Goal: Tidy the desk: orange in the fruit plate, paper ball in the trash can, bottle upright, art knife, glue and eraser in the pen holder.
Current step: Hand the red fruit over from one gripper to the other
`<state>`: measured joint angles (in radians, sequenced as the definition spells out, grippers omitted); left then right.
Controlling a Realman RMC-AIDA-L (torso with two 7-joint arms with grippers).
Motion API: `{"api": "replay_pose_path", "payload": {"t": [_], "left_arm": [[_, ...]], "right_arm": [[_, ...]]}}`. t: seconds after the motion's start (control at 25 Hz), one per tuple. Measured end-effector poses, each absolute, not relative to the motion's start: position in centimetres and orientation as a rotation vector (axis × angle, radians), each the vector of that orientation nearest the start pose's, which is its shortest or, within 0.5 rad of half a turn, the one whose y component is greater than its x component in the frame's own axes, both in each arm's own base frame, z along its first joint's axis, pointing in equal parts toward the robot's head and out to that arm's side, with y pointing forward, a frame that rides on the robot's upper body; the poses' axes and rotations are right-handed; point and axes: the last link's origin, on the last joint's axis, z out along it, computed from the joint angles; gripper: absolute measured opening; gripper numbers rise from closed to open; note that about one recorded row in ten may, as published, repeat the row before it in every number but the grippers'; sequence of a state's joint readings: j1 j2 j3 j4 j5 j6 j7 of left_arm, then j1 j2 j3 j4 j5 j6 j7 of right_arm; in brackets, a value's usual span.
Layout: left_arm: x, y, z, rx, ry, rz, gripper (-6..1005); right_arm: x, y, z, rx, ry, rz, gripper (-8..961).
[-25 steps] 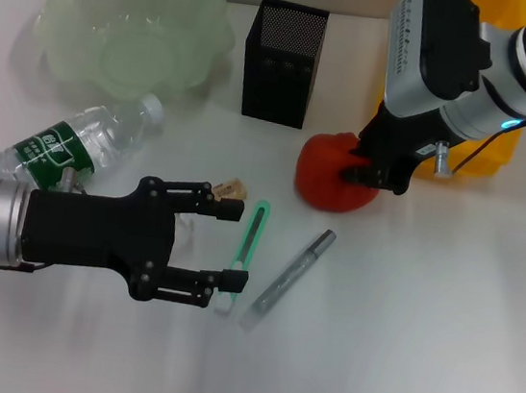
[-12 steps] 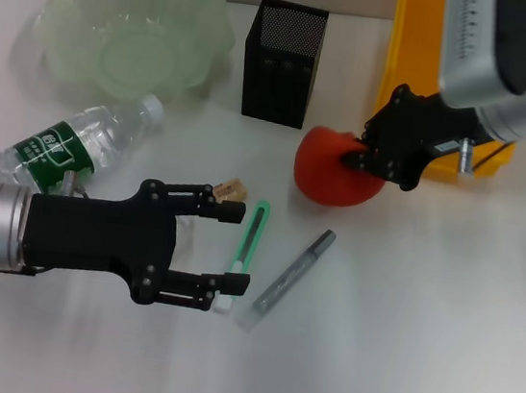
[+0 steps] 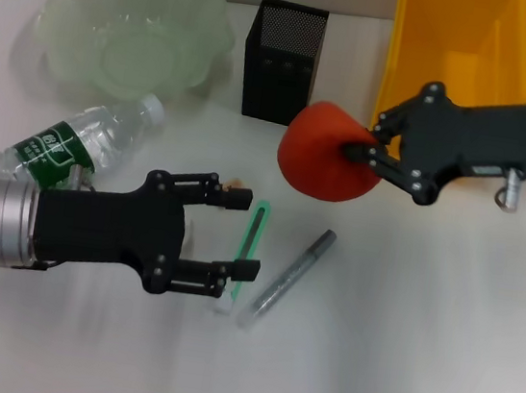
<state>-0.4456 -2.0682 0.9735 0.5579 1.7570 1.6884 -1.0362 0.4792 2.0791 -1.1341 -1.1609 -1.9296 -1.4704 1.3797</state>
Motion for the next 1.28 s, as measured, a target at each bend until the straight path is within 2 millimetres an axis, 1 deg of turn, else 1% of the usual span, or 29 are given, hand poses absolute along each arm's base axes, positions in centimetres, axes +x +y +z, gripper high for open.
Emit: {"api": "replay_pose_path", "payload": {"t": [0.12,0.16,0.2,0.24,0.28,0.32,0.44,0.56,0.72,0.84,1.0,1.28], "left_arm": [[-25.0,28.2,-3.0,-2.878,-0.212,-0.917,661],[-25.1,28.5,-3.3,-2.841,-0.248,-0.928,660],[-25.1,28.5,-3.3,-2.841,-0.248,-0.928,659],[-25.2,28.7,-3.5,-2.815,-0.249,-0.936,659],[-25.2,28.7,-3.5,-2.815,-0.249,-0.936,658],[-25.1,29.0,-3.6,-2.777,-0.237,-0.957,657],[-24.7,29.5,-3.8,-2.765,-0.233,-0.967,655],[-24.3,30.1,-4.5,-2.766,-0.246,-0.947,653],[-24.1,30.5,-5.0,-2.767,-0.267,-0.939,650],[-24.0,30.9,-5.1,-2.755,-0.274,-0.928,647],[-24.0,31.2,-5.1,-2.741,-0.280,-0.921,644],[-24.1,31.4,-5.0,-2.729,-0.282,-0.913,639]], "right_arm": [[19.2,33.6,1.7,-2.805,-0.141,0.494,42],[20.0,33.0,1.8,-2.788,-0.121,0.563,42],[20.5,32.7,1.8,-2.783,-0.107,0.591,41],[20.5,32.7,1.8,-2.783,-0.107,0.591,41],[21.3,32.3,1.7,-2.775,-0.085,0.637,41],[21.7,32.1,1.5,-2.771,-0.072,0.660,41],[22.6,31.9,0.7,-2.756,-0.027,0.727,40],[22.9,32.0,-0.6,-2.763,0.006,0.787,41],[22.7,32.0,-1.2,-2.772,0.017,0.806,42],[22.2,32.2,-1.9,-2.789,0.020,0.834,43],[22.0,32.3,-2.3,-2.801,0.022,0.837,43],[22.0,32.4,-2.3,-2.797,0.029,0.841,45]]}}
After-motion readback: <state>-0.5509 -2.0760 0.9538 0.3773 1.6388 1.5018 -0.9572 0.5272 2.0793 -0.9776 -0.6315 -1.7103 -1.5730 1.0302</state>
